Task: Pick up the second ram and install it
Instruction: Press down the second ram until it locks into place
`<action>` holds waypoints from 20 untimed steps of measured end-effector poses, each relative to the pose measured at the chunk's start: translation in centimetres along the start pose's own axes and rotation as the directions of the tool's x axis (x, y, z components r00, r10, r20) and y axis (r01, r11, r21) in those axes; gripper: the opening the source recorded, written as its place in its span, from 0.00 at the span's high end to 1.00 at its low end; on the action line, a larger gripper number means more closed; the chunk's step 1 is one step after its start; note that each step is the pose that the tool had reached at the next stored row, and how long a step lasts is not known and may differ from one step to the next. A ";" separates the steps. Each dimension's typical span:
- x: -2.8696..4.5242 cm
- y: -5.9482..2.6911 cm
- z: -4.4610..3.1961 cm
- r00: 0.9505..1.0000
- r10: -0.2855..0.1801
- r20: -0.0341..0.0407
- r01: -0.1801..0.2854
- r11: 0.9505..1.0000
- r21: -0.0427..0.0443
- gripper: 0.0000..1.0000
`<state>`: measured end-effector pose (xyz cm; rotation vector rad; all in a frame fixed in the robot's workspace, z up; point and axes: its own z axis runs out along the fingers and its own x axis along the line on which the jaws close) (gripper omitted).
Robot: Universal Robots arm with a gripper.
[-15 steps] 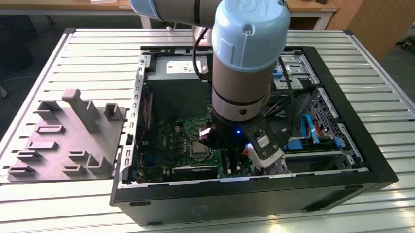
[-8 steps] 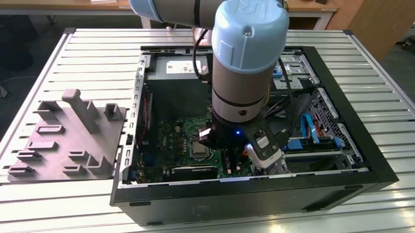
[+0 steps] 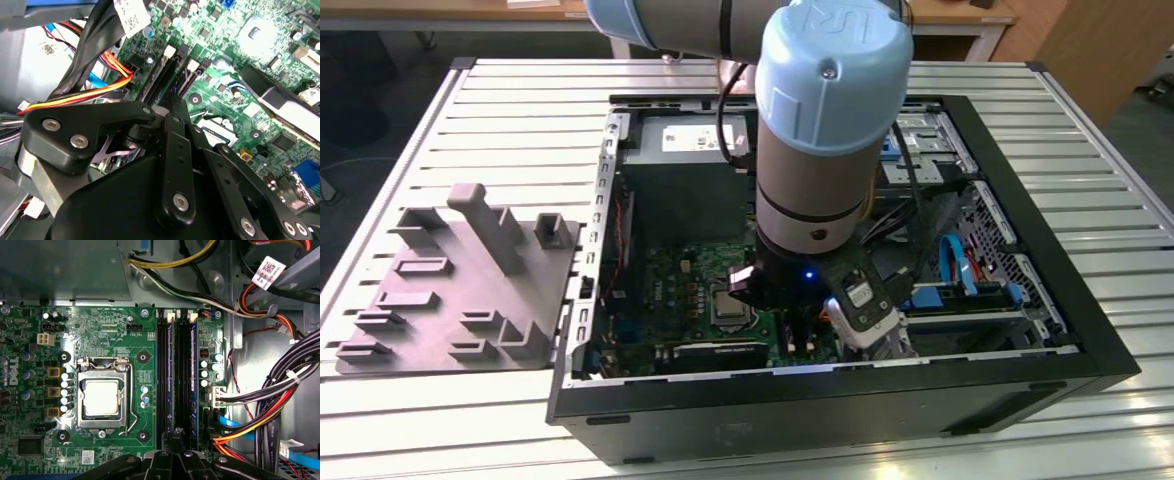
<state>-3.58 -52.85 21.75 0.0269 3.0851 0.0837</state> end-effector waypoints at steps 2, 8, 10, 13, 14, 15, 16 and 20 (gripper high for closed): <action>0.00 0.01 0.02 1.000 0.000 0.000 0.000 1.000 0.000 0.90; -0.01 0.02 -0.06 1.000 0.000 0.000 0.000 1.000 -0.001 0.90; -0.04 0.05 -0.59 1.000 0.000 0.000 0.000 1.000 -0.002 0.90; -0.09 0.10 -1.70 1.000 0.000 0.000 0.000 1.000 -0.001 0.90; -0.12 0.12 -2.12 1.000 0.000 0.000 0.000 1.000 -0.001 0.90; -0.14 0.15 -2.57 1.000 0.000 0.000 0.000 1.000 -0.001 0.90; -0.16 0.17 -2.96 1.000 0.000 0.000 0.000 1.000 -0.001 0.90; -0.19 0.20 -3.39 1.000 0.000 0.000 0.000 1.000 -0.001 0.90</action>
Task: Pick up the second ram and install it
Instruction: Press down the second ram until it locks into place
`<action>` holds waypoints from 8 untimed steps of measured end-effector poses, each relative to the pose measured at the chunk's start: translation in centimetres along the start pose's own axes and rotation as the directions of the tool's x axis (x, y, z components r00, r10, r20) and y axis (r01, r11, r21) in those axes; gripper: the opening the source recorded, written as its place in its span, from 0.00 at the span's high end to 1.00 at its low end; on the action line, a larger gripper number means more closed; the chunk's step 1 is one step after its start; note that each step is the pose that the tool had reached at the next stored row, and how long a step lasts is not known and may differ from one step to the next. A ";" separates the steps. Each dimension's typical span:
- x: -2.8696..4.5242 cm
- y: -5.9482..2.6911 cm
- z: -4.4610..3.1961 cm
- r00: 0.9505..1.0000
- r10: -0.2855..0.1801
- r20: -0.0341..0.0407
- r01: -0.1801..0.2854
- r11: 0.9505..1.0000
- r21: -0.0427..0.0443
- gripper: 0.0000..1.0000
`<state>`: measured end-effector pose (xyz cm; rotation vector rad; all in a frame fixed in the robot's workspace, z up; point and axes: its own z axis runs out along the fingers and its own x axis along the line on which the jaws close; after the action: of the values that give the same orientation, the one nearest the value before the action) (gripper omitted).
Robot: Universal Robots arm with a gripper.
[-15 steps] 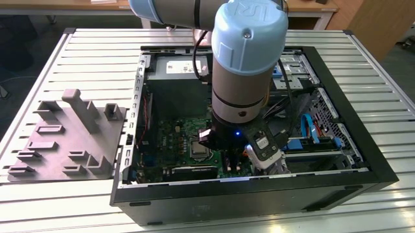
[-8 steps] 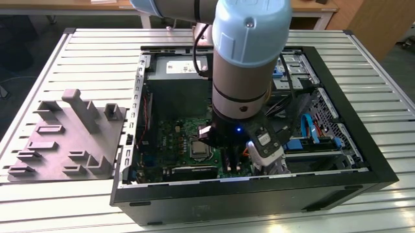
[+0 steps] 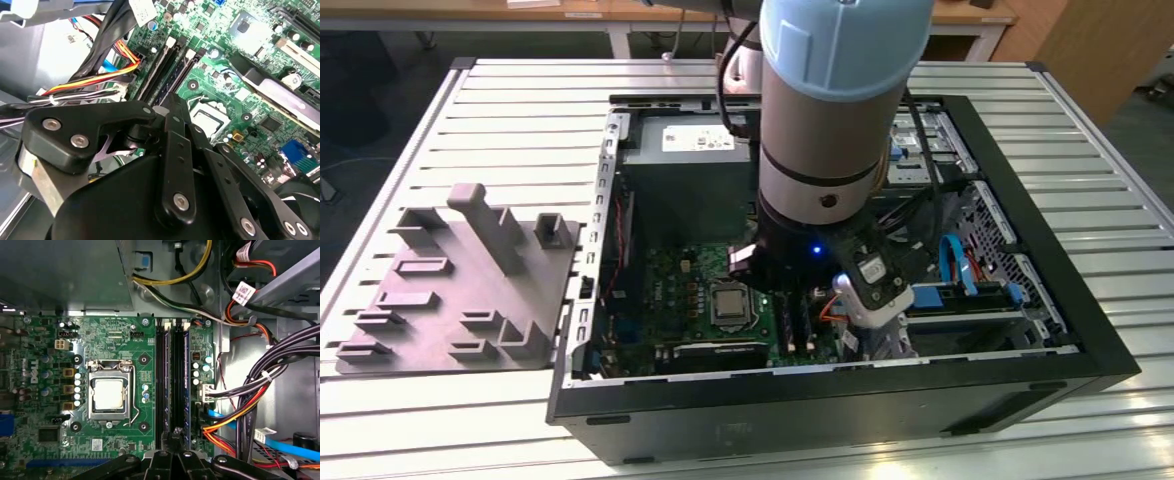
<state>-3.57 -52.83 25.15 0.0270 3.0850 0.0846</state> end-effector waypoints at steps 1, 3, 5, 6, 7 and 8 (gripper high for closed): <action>0.00 0.00 0.00 1.000 0.000 0.000 0.000 1.000 0.000 0.90; 0.00 0.03 -0.01 1.000 0.000 0.000 0.000 1.000 0.000 0.90; 0.00 0.26 0.00 1.000 0.000 0.000 0.000 1.000 0.000 0.90; 0.01 0.44 0.02 1.000 0.000 0.000 0.000 1.000 0.000 0.90; 0.01 0.64 0.02 1.000 0.000 0.000 0.000 1.000 0.000 0.90; 0.02 0.90 0.05 1.000 0.000 0.000 0.000 1.000 0.000 0.90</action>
<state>-3.57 -51.94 25.15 0.0270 3.0849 0.0844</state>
